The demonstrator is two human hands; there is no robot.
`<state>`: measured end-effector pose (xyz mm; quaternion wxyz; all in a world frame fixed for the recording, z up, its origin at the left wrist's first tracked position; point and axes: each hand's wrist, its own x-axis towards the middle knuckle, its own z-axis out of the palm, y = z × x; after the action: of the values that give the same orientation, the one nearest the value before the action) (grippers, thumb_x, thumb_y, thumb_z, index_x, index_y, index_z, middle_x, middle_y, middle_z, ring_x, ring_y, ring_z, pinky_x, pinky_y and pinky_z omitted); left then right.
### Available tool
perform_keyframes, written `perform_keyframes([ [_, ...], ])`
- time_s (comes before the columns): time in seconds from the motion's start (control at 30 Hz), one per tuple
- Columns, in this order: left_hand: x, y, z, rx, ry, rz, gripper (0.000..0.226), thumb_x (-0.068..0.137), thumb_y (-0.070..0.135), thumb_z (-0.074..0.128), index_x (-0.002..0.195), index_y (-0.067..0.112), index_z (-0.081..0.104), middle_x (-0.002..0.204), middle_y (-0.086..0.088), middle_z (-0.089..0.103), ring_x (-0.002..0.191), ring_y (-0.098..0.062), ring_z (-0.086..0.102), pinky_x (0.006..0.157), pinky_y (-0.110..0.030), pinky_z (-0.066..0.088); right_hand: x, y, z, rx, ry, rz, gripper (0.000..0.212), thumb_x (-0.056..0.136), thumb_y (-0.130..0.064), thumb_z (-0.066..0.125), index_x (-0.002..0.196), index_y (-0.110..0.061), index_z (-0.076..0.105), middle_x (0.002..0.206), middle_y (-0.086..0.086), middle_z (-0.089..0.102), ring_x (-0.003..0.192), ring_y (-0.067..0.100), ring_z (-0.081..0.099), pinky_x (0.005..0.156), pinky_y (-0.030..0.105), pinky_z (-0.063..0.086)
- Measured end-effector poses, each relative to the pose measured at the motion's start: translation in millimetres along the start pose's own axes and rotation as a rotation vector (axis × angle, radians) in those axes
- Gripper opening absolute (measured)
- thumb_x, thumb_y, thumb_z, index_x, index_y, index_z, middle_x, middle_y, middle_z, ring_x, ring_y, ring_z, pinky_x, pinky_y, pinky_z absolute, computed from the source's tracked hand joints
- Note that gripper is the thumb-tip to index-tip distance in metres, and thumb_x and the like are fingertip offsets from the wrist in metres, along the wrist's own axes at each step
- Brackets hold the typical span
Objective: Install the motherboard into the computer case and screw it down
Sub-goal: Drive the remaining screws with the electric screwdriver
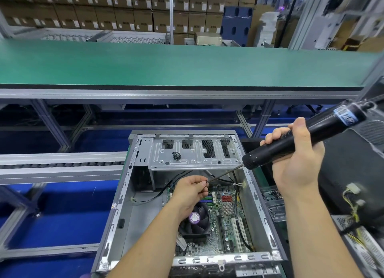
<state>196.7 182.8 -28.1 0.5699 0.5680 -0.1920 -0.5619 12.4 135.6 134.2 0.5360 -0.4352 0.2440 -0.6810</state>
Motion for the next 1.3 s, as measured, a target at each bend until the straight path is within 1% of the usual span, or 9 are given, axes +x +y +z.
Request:
perform_keyframes([
  [0.63, -2, 0, 0, 0.001, -0.016, -0.014, 0.013, 0.094, -0.008, 0.056, 0.094, -0.001, 0.068, 0.082, -0.01, 0.065, 0.07, -0.014, 0.06, 0.067, -0.023, 0.055, 1, 2, -3, 0.015, -0.017, 0.01, 0.034, 0.088, -0.04, 0.071, 0.098, -0.014, 0.053, 0.07, 0.002, 0.059, 0.066, 0.021, 0.059, 0.069, 0.037, 0.054],
  [0.77, -3, 1, 1, 0.034, -0.039, 0.012, 0.014, 0.093, -0.009, 0.056, 0.092, -0.001, 0.067, 0.082, -0.011, 0.065, 0.071, -0.015, 0.061, 0.07, -0.025, 0.055, 0, 0, -4, 0.032, -0.051, 0.032, 0.032, 0.086, -0.04, 0.07, 0.096, -0.015, 0.053, 0.071, 0.002, 0.058, 0.067, 0.022, 0.058, 0.07, 0.038, 0.052],
  [0.87, -3, 1, 1, 0.074, -0.043, 0.038, 0.013, 0.093, -0.008, 0.057, 0.093, 0.001, 0.067, 0.083, -0.01, 0.067, 0.068, -0.013, 0.061, 0.068, -0.024, 0.055, -4, 0, 1, 0.032, -0.042, 0.019, 0.031, 0.086, -0.038, 0.07, 0.094, -0.014, 0.053, 0.07, 0.001, 0.058, 0.066, 0.021, 0.057, 0.069, 0.037, 0.053],
  [0.97, -4, -1, 0, 0.183, -0.038, 0.083, 0.013, 0.094, -0.002, 0.06, 0.091, 0.007, 0.069, 0.082, -0.005, 0.068, 0.07, -0.011, 0.06, 0.065, -0.024, 0.054, -7, -1, 5, 0.026, -0.048, 0.0, 0.026, 0.086, -0.034, 0.071, 0.092, -0.014, 0.055, 0.07, 0.001, 0.059, 0.065, 0.019, 0.058, 0.068, 0.037, 0.053],
  [1.07, -6, -1, -2, 0.294, -0.033, 0.143, 0.015, 0.093, 0.003, 0.062, 0.09, 0.014, 0.072, 0.08, 0.004, 0.065, 0.075, -0.009, 0.062, 0.068, -0.024, 0.055, -8, -4, 7, 0.0, -0.066, -0.026, 0.021, 0.088, -0.033, 0.071, 0.089, -0.017, 0.058, 0.07, 0.001, 0.059, 0.065, 0.019, 0.058, 0.068, 0.038, 0.053],
  [1.13, -7, 1, -2, 0.334, -0.04, 0.163, 0.019, 0.093, 0.005, 0.064, 0.091, 0.021, 0.074, 0.086, 0.008, 0.069, 0.08, -0.006, 0.065, 0.07, -0.022, 0.055, -8, -6, 8, -0.019, -0.071, -0.037, 0.026, 0.086, -0.037, 0.078, 0.087, -0.019, 0.06, 0.07, 0.002, 0.059, 0.065, 0.02, 0.058, 0.068, 0.039, 0.052],
  [1.2, -9, 2, -1, 0.401, -0.043, 0.2, 0.025, 0.093, 0.007, 0.064, 0.098, 0.03, 0.072, 0.099, 0.011, 0.07, 0.088, -0.005, 0.066, 0.075, -0.022, 0.056, -8, -9, 9, -0.05, -0.079, -0.048, 0.031, 0.08, -0.046, 0.083, 0.085, -0.023, 0.063, 0.07, 0.002, 0.059, 0.064, 0.02, 0.058, 0.07, 0.041, 0.051],
  [1.23, -11, 3, 1, 0.489, -0.025, 0.248, 0.027, 0.093, 0.009, 0.063, 0.1, 0.034, 0.069, 0.103, 0.012, 0.068, 0.092, -0.004, 0.064, 0.078, -0.02, 0.054, -8, -11, 10, -0.075, -0.086, -0.057, 0.03, 0.078, -0.049, 0.083, 0.082, -0.026, 0.064, 0.07, 0.001, 0.059, 0.064, 0.02, 0.058, 0.071, 0.042, 0.05],
  [1.3, -18, 4, 5, 0.758, 0.01, 0.404, 0.022, 0.093, 0.017, 0.06, 0.102, 0.036, 0.066, 0.104, 0.017, 0.064, 0.095, -0.002, 0.06, 0.083, -0.017, 0.048, -8, -14, 12, -0.133, -0.096, -0.073, 0.027, 0.076, -0.051, 0.083, 0.077, -0.031, 0.066, 0.068, -0.002, 0.059, 0.064, 0.019, 0.057, 0.071, 0.044, 0.049],
])
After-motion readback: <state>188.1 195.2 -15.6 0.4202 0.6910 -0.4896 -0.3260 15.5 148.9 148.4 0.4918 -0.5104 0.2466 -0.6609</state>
